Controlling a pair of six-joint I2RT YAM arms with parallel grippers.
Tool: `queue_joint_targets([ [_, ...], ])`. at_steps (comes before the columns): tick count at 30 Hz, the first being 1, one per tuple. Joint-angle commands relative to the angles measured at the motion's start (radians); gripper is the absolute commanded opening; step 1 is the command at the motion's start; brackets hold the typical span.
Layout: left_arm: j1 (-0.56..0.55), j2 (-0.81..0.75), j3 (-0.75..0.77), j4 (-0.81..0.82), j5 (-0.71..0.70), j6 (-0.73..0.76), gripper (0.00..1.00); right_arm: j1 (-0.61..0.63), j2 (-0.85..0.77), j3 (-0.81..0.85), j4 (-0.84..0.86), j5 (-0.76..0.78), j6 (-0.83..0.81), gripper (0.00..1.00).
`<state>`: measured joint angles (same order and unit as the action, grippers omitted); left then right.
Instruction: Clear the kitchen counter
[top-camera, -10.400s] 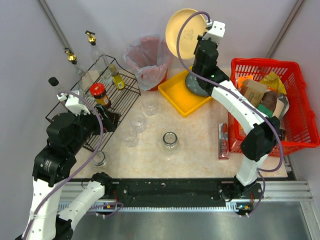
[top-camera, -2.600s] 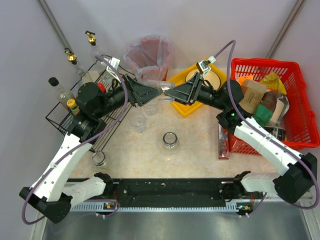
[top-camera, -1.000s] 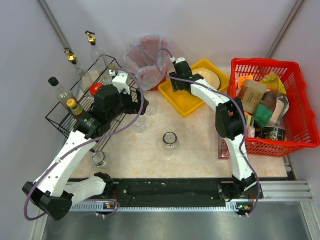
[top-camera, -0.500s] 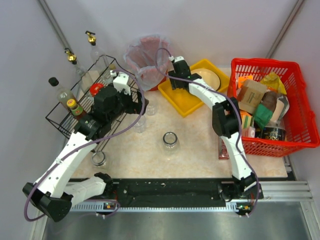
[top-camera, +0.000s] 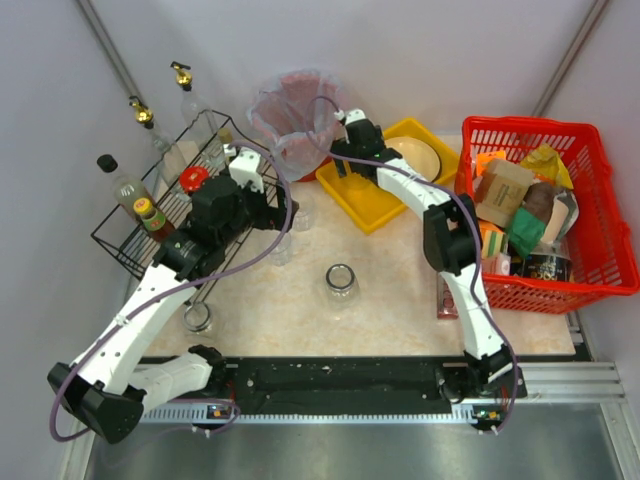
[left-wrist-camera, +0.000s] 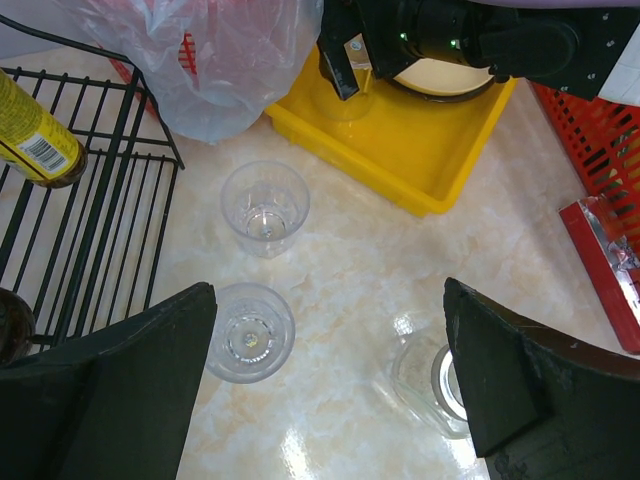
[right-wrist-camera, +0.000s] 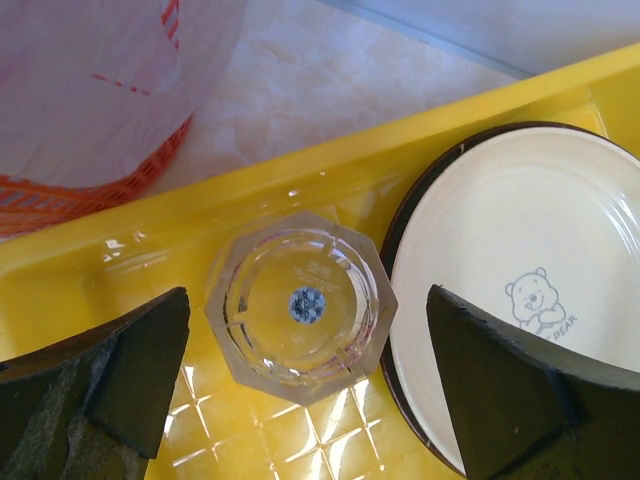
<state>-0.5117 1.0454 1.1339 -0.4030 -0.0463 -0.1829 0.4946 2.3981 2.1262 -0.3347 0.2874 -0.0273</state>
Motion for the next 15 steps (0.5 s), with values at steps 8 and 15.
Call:
queue_joint_targets([
  [8, -0.002, 0.042, -0.065, 0.095, 0.005, 0.022, 0.98, -0.010, -0.394, -0.280, 0.054, -0.074, 0.087, 0.99],
  [15, -0.002, 0.125, -0.132, 0.128, -0.144, -0.065, 0.94, -0.010, -0.625, -0.511, 0.051, -0.174, 0.162, 0.97],
])
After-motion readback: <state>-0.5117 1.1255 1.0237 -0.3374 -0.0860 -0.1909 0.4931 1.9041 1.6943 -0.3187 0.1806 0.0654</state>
